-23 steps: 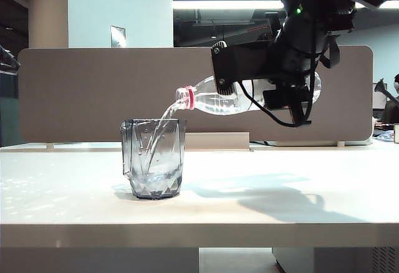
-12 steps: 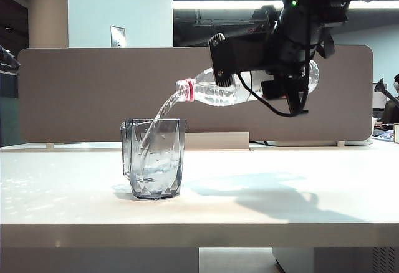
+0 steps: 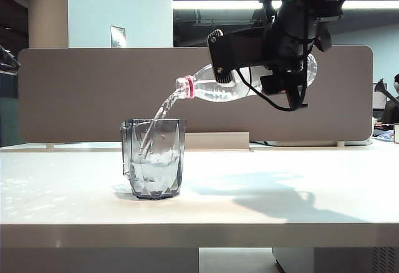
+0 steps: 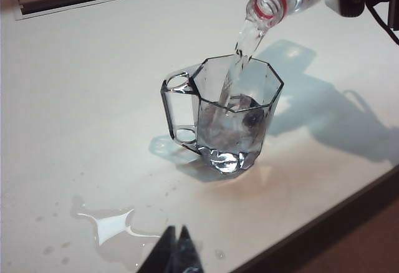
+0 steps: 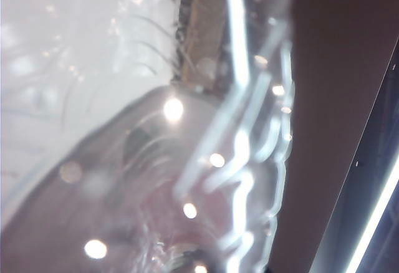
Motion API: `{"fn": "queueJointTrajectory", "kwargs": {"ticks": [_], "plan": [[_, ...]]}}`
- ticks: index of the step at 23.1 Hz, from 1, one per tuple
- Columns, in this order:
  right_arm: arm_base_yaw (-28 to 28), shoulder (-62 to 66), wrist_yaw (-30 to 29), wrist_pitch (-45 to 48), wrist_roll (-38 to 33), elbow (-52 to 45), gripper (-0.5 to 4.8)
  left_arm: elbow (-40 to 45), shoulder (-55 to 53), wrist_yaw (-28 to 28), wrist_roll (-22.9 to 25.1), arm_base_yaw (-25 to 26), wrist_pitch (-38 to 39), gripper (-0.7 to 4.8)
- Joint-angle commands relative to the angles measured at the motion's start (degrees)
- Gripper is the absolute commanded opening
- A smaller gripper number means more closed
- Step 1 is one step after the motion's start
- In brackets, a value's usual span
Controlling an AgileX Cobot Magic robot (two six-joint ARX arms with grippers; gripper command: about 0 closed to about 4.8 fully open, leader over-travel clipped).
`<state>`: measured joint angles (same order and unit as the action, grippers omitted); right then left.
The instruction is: Pick up the mineral water bottle on the table and pour water into the mug until it's half full.
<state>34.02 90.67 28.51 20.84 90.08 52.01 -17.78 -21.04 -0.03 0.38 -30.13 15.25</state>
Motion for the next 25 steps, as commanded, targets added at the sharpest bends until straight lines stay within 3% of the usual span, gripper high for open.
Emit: {"fn": "queueJointTrajectory", "kwargs": {"ticks": [1, 16, 20, 25], "plan": [[0.0, -0.6, 0.3, 1.6, 0.4, 0.4, 2.15, -0.1, 0.0, 0.2, 0.0, 0.0, -0.7, -0.05], [0.0, -0.6, 0.5, 1.7, 0.3, 0.4, 2.15, -0.1, 0.0, 0.2, 0.0, 0.0, -0.7, -0.05], [1.0, -0.6, -0.5, 0.7, -15.4, 0.3, 2.14, -0.1, 0.0, 0.2, 0.0, 0.0, -0.7, -0.05], [1.8, -0.6, -5.9, -3.8, -35.3, 0.3, 2.1, -0.1, 0.0, 0.2, 0.0, 0.0, -0.7, -0.05]]}}
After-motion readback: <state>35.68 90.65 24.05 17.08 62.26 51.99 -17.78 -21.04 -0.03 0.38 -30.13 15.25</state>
